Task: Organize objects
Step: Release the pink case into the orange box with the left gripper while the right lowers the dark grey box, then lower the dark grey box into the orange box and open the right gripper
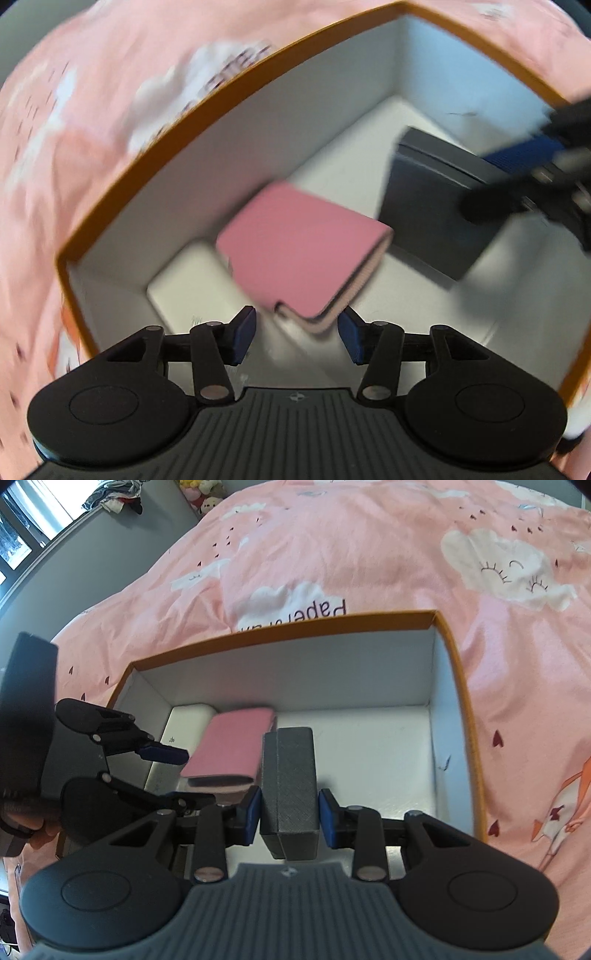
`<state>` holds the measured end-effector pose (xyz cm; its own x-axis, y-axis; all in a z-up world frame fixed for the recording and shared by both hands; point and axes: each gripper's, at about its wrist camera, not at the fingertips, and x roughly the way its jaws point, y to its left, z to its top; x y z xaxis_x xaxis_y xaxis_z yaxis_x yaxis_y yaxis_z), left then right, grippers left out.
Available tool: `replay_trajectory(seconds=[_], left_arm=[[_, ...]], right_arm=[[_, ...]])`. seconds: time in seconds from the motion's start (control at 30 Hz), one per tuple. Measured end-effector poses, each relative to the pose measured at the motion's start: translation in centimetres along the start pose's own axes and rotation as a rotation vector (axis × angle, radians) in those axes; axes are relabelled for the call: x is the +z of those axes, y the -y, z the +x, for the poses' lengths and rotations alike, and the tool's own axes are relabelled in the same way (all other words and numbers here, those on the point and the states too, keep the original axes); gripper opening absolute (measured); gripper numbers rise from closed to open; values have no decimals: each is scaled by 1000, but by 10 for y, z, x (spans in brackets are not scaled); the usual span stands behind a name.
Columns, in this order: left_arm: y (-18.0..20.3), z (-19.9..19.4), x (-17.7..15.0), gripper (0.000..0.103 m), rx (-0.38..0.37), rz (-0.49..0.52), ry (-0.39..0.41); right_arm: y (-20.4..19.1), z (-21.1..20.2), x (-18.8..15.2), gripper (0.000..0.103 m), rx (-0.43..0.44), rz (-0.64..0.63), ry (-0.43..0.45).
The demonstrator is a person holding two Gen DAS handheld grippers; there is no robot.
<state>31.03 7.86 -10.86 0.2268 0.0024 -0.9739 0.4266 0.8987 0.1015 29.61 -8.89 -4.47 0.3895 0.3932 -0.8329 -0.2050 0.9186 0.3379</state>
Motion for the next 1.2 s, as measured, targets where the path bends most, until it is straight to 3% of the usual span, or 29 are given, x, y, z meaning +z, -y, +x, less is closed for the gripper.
replay_trajectory(seconds=[0.37, 0.67, 0.9, 1.2], left_arm=[[12, -2, -5, 60, 34, 99, 3], [11, -1, 0, 60, 41, 83, 18], [11, -9, -7, 53, 8, -5, 74], [-10, -83, -53, 53, 0, -309, 330]], right_arm=[[-2, 13, 7, 35, -15, 67, 2], [0, 18, 7, 35, -3, 106, -7], [-2, -8, -1, 35, 17, 91, -8], [-5, 9, -11, 35, 202, 231, -137]])
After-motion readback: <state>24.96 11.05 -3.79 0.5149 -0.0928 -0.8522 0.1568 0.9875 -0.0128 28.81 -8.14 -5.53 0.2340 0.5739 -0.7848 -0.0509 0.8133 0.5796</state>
